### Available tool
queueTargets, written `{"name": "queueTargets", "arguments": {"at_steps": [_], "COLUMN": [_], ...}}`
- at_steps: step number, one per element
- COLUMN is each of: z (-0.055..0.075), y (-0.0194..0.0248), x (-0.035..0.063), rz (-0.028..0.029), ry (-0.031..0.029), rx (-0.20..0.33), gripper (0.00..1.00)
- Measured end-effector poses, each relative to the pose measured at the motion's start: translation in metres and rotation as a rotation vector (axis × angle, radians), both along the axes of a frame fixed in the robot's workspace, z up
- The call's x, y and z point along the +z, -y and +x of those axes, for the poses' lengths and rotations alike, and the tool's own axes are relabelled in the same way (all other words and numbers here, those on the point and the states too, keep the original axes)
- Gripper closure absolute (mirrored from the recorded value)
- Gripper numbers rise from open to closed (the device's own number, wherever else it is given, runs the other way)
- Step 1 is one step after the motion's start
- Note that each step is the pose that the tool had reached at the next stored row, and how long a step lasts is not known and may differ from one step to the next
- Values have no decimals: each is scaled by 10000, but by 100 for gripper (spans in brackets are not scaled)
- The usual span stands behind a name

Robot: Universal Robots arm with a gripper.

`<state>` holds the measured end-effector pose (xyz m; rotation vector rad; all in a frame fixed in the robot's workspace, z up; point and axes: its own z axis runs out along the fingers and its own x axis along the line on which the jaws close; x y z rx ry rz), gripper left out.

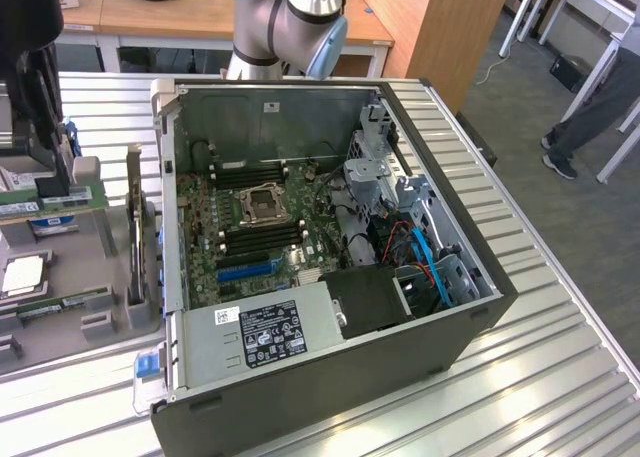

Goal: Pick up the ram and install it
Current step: 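Pick up the ram and move it above insertion slot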

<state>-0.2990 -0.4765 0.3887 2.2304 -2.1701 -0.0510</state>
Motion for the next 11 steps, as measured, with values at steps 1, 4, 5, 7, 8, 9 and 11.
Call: {"name": "queueTargets", "arguments": {"at_steps": [1, 4, 5, 7, 8, 9, 11], "z": [24, 98, 124, 181, 210, 242, 308], "y": [0, 0, 0, 0, 0, 0, 0], "x": [0, 0, -1, 0, -1, 0, -1], "rz": [0, 1, 0, 0, 1, 0, 1], "ry": [0, 1, 1, 0, 1, 0, 0], "rx": [-1, -1, -1, 0, 1, 0, -1], "gripper": [89, 89, 89, 89, 89, 89, 89]}}
